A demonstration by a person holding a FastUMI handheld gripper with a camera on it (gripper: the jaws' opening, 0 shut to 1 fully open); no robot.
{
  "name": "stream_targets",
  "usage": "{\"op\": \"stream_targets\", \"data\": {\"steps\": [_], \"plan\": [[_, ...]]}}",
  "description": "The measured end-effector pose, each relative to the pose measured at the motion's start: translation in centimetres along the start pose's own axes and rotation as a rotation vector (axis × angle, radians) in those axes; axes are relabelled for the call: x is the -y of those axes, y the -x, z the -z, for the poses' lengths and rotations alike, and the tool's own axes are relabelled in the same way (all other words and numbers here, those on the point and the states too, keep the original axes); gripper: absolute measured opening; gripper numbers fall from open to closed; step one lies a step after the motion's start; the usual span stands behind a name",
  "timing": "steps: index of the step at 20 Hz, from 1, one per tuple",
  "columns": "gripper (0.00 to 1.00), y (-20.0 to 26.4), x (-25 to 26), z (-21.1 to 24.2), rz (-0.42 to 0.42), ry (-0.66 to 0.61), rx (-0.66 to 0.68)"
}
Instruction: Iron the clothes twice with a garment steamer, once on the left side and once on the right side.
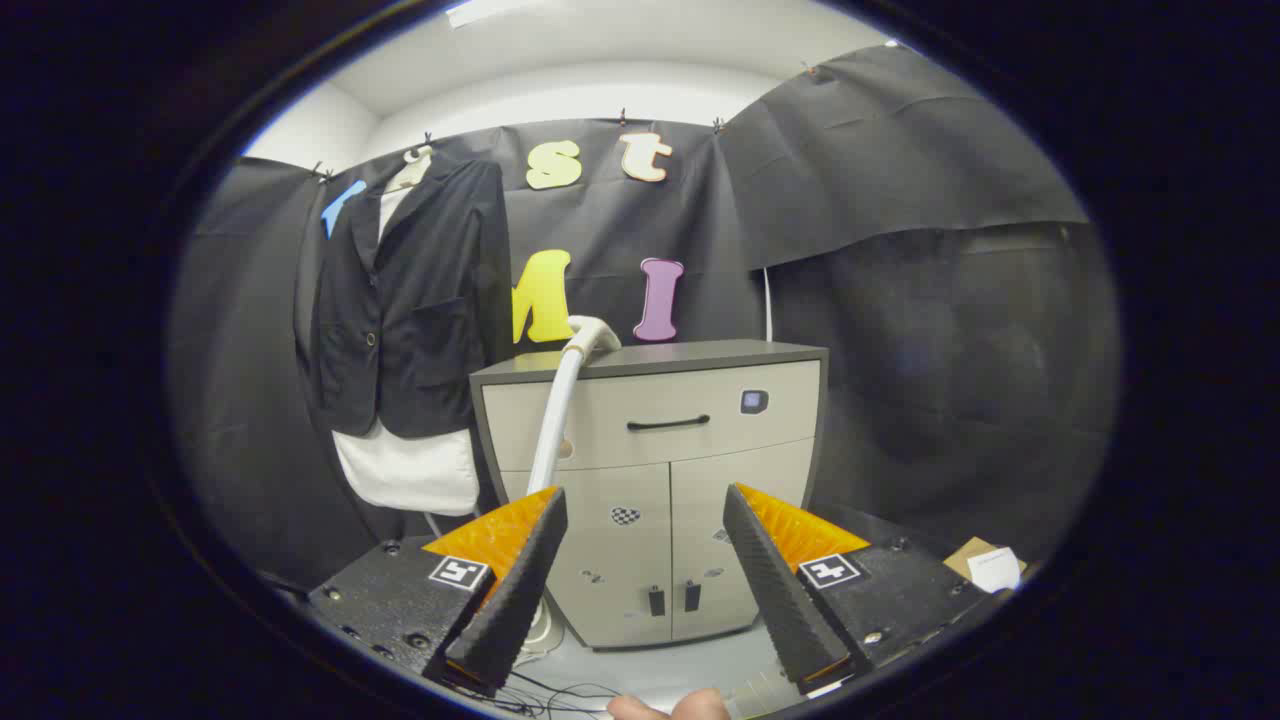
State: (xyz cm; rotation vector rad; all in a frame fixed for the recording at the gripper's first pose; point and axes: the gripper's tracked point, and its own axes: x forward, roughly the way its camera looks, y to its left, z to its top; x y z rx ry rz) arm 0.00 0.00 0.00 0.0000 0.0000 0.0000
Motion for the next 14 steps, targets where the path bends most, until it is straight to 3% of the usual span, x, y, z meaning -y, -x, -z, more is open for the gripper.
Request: {"op": "stream_targets", "data": {"steps": [14], "plan": [[0.98,0.4,-1.3,-2.0,0.016,0.004,0.014]]}}
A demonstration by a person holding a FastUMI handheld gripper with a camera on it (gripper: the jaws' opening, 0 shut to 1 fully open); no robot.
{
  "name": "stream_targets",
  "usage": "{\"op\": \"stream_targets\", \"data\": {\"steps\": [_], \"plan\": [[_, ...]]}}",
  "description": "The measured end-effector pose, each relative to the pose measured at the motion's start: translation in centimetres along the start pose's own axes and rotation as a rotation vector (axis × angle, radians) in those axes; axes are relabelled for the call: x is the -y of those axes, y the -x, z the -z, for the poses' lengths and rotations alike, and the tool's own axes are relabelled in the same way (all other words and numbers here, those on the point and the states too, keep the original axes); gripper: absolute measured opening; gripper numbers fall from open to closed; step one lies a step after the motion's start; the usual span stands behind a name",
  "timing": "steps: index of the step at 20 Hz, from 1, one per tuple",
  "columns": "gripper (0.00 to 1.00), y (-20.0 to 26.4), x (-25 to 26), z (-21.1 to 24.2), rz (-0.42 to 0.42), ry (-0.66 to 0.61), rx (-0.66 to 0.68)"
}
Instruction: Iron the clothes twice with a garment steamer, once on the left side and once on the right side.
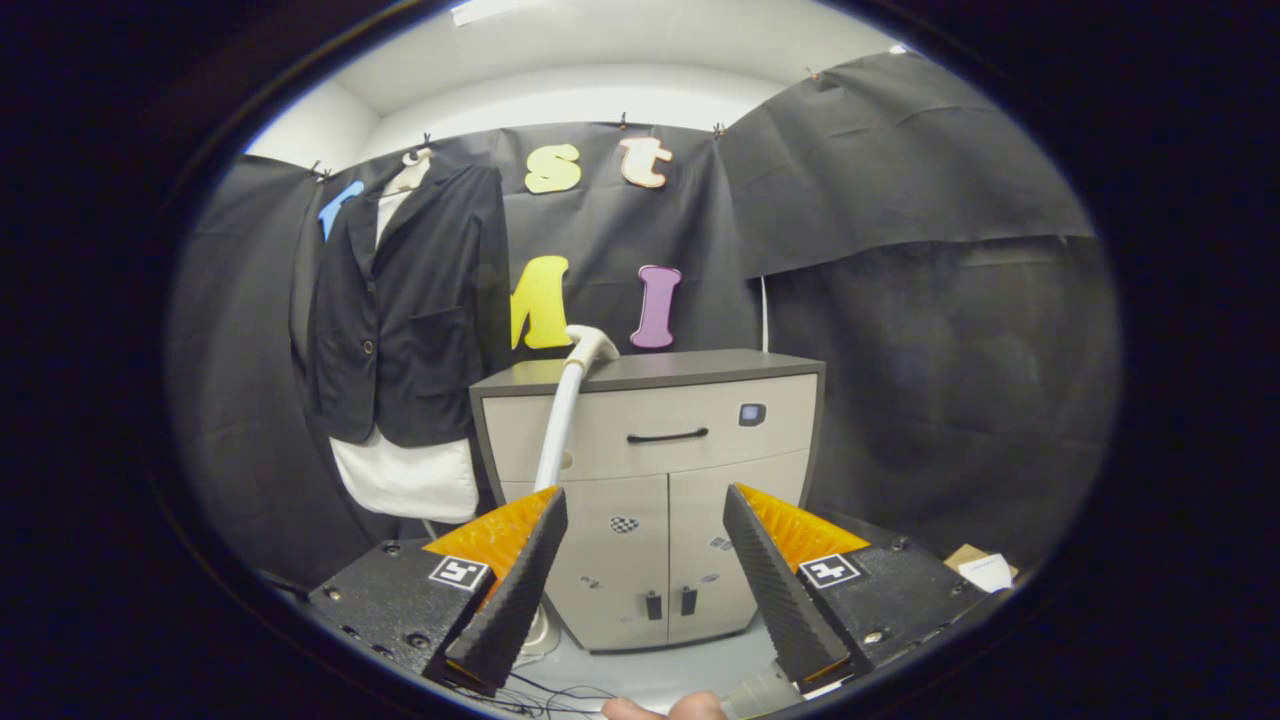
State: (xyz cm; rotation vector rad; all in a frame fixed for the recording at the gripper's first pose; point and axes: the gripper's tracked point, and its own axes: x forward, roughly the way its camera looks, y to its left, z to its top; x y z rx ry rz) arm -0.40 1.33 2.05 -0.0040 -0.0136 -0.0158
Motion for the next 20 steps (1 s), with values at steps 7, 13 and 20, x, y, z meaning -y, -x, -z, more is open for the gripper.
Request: {"op": "stream_targets", "data": {"steps": [7,13,20], "plan": [[0.98,-0.3,-1.4,-2.2,0.027,0.003,0.016],[0.98,-2.4,-3.4,-5.5,0.036,-0.007,-0.03],[0.98,-7.2,-6.2,-9.7,0.011,0.024,-0.102]]}}
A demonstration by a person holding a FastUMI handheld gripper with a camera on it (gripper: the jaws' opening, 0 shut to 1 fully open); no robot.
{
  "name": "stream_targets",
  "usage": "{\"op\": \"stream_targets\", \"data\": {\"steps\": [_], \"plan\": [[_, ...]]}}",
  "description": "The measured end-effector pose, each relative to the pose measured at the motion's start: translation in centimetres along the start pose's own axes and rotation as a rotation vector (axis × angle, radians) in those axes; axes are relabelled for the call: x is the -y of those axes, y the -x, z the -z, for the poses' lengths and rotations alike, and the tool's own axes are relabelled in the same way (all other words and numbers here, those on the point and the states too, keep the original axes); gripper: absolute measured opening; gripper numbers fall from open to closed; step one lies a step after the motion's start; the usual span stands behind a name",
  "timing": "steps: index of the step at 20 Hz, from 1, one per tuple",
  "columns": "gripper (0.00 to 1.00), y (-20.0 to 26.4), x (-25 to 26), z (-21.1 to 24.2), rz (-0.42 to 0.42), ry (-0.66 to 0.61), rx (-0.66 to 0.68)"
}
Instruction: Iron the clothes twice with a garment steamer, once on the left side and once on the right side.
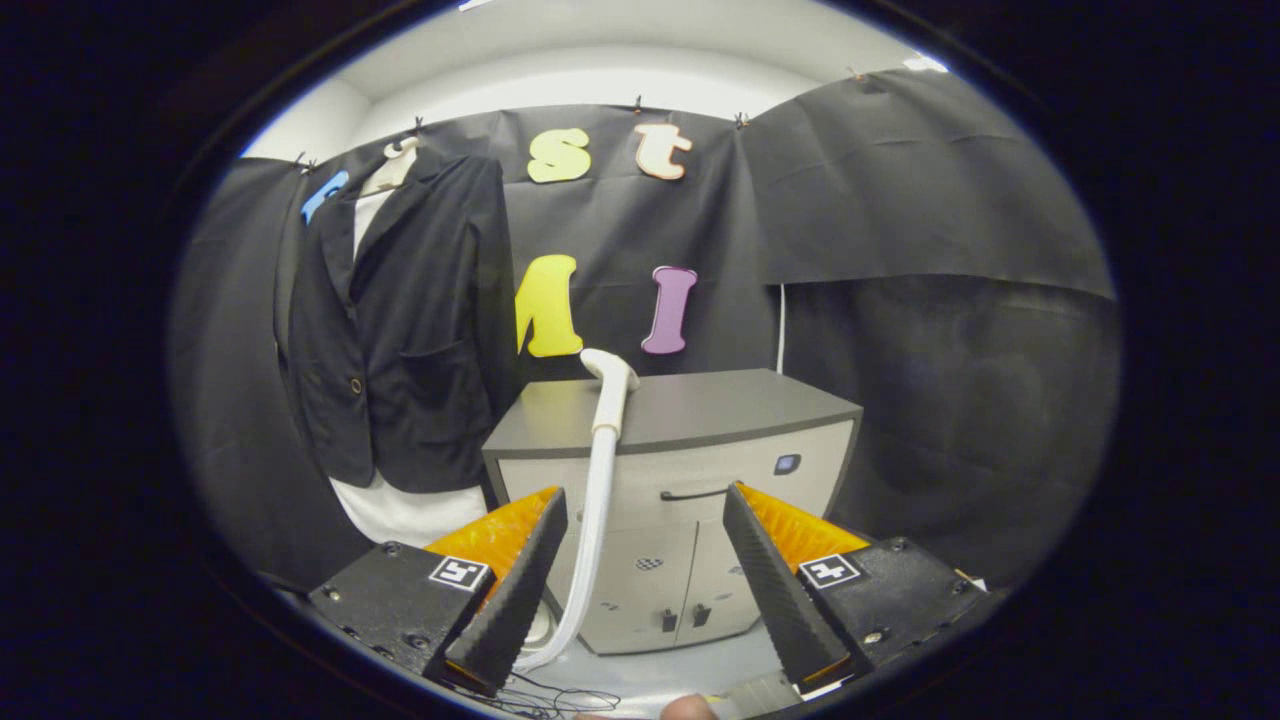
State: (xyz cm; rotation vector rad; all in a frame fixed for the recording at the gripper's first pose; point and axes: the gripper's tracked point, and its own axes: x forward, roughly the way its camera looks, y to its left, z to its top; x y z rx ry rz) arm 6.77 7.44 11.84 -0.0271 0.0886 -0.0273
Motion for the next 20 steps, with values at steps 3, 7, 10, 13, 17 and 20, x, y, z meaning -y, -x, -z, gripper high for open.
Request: {"op": "stream_targets", "data": {"steps": [3,7,10,13,17,20], "plan": [[0.98,-4.1,-1.2,-1.4,-0.045,-0.025,-0.072],[0.98,-10.1,-2.2,-2.6,-0.133,-0.04,-0.179],[0.98,-14.6,-2.5,-3.6,-0.167,-0.024,-0.247],[0.98,-18.5,-2.3,-3.9,-0.176,-0.008,-0.32],[0.98,-22.4,-2.5,-4.1,-0.185,-0.017,-0.408],[0.97,-24.9,-2.7,-3.9,-0.186,-0.016,-0.469]]}}
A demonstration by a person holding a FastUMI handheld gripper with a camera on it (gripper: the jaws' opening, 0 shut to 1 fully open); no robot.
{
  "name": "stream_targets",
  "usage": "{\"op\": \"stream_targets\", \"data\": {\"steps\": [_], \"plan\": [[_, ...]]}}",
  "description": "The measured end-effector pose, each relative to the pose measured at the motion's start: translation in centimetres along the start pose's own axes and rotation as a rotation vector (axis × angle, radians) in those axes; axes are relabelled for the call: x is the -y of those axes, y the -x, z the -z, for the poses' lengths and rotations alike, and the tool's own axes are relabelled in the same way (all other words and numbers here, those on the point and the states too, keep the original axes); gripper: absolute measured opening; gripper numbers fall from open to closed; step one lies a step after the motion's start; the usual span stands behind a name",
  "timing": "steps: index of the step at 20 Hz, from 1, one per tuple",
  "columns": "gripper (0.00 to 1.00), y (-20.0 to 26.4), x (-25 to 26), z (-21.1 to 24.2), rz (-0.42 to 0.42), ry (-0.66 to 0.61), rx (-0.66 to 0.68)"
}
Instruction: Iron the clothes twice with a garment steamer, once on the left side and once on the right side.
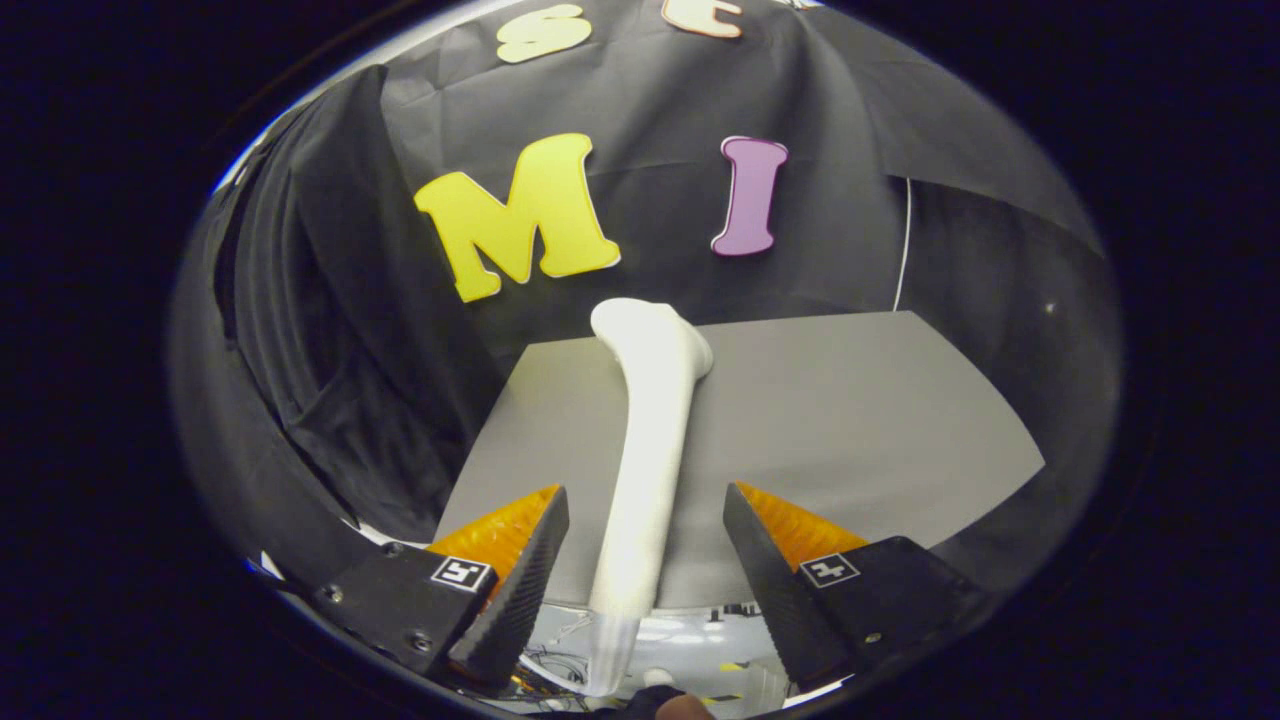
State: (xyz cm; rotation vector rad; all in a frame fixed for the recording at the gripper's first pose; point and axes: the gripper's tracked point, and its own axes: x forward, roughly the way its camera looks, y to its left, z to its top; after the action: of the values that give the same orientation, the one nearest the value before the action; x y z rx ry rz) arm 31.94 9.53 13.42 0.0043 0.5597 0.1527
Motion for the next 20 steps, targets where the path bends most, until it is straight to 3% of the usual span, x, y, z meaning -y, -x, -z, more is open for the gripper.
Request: {"op": "stream_targets", "data": {"steps": [7,13,16,18,20], "plan": [[0.94,-3.4,-0.5,-0.5,0.069,-0.003,-0.083],[0.73,-4.5,-0.2,0.8,0.124,-0.003,-0.152],[0.57,-4.3,0.2,0.9,0.161,0.006,-0.143],[0.43,-4.2,0.1,0.8,0.158,-0.033,-0.137],[0.4,-4.1,-0.2,0.8,0.125,-0.061,-0.13]]}}
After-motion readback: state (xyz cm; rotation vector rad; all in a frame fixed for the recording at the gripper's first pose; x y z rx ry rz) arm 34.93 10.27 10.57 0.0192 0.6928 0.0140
